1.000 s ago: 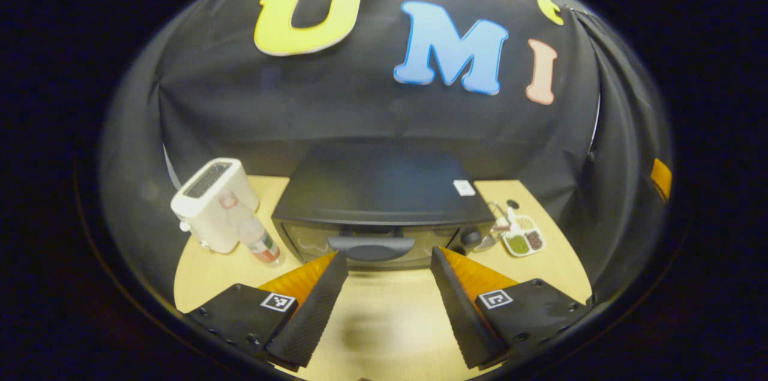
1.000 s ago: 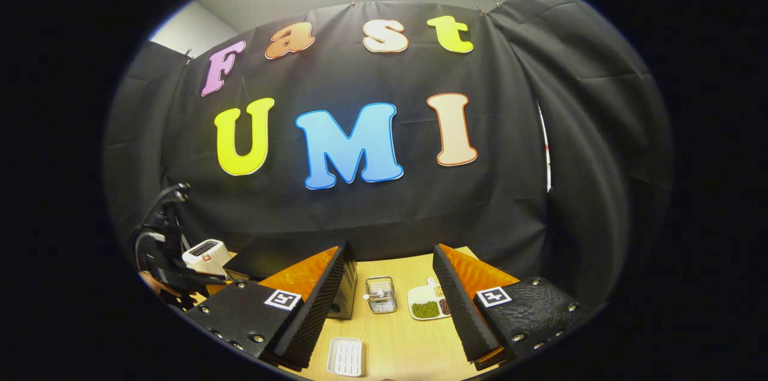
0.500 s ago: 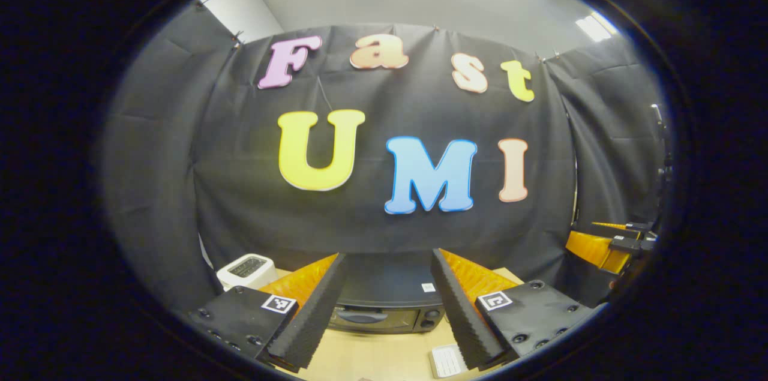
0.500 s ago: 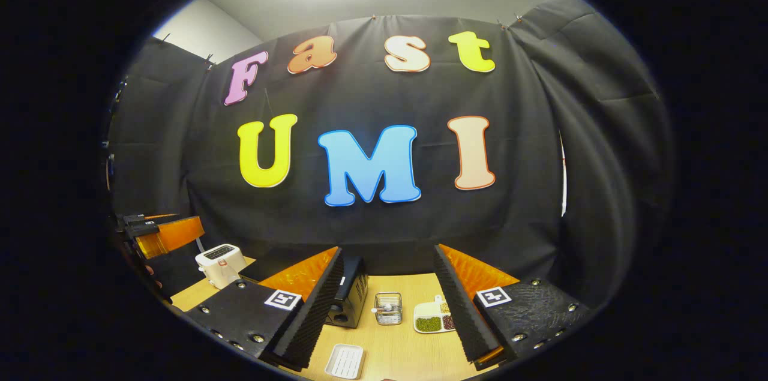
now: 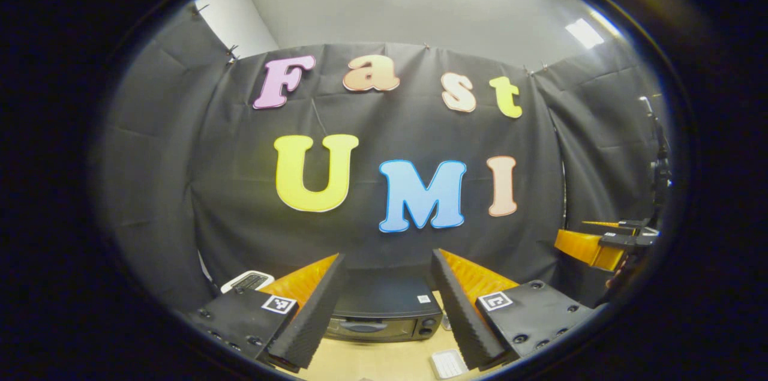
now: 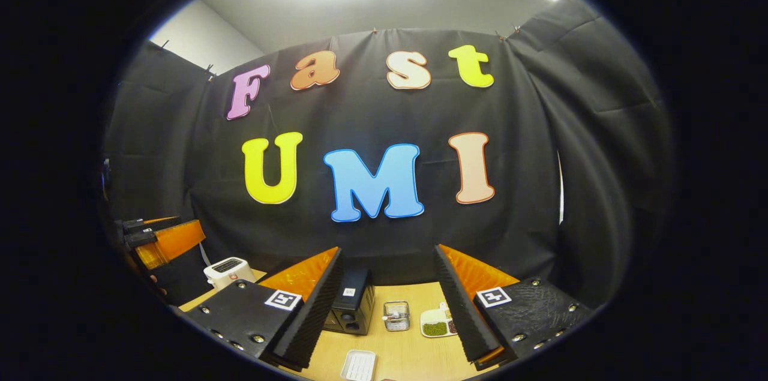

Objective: Open the electric oven with the left hand, put the food in, and close the electric oven.

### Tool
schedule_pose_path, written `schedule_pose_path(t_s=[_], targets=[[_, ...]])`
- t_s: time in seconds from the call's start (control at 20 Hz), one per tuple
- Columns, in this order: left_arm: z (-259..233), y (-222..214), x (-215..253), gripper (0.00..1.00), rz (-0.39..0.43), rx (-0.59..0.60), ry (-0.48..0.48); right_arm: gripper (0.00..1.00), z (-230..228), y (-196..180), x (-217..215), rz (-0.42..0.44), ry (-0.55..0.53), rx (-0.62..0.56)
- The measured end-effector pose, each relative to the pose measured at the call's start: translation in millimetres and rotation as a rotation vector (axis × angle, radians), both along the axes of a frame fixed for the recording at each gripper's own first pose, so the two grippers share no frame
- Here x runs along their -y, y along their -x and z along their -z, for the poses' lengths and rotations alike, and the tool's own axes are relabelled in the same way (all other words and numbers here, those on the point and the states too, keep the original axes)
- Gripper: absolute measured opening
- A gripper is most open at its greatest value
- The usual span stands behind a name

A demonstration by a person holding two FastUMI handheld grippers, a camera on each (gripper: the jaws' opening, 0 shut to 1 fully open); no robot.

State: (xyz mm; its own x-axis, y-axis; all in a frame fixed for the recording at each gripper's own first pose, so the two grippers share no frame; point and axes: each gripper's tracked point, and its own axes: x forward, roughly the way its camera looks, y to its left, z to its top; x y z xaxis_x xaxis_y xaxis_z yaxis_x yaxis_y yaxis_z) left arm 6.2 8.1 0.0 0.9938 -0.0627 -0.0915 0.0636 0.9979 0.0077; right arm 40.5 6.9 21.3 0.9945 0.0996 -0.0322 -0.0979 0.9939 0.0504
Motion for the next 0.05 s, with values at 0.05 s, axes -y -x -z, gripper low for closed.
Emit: schedule_pose_path(t_s=[0.05], targets=[[1.9,-1.1,1.0,0.98,0.007,-0.002,0.002,0.91,-1.4,1.1,-1.9,0.006,-0.004,0.003]])
